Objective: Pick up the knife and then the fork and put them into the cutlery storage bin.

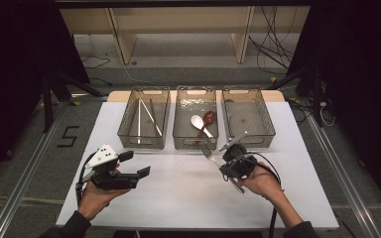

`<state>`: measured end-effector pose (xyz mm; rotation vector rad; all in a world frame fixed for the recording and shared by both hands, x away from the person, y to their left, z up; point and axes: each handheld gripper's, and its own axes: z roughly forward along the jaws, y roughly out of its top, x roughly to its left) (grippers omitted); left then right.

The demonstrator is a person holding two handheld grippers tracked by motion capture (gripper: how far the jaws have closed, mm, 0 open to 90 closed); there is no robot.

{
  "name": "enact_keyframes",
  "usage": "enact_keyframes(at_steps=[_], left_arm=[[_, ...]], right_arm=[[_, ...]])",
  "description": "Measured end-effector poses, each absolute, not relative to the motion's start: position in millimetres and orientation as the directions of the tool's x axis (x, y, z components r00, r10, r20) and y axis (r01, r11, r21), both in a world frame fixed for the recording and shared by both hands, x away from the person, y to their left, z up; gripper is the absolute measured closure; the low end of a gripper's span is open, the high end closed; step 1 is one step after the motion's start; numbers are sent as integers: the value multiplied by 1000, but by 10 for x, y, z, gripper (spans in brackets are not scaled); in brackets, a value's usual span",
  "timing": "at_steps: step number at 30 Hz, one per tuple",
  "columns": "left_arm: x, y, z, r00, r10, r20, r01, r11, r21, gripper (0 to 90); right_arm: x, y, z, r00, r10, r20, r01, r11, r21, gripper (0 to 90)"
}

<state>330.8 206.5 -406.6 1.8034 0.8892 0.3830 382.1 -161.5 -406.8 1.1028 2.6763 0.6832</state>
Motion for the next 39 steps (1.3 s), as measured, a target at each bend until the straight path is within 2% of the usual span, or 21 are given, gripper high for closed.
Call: enact_keyframes(at_steps=[19,39], left_arm=[[3306,2066,-4063,676,722,-146,391,-183,902,156],[3309,2060,-4069,676,723,-143,391,-187,901,156]], right_arm=[[3948,-1988,-3845,-630,777,6,632,508,586,849],[4176,-2341,-3664,-532,844,67,650,356,672,849]])
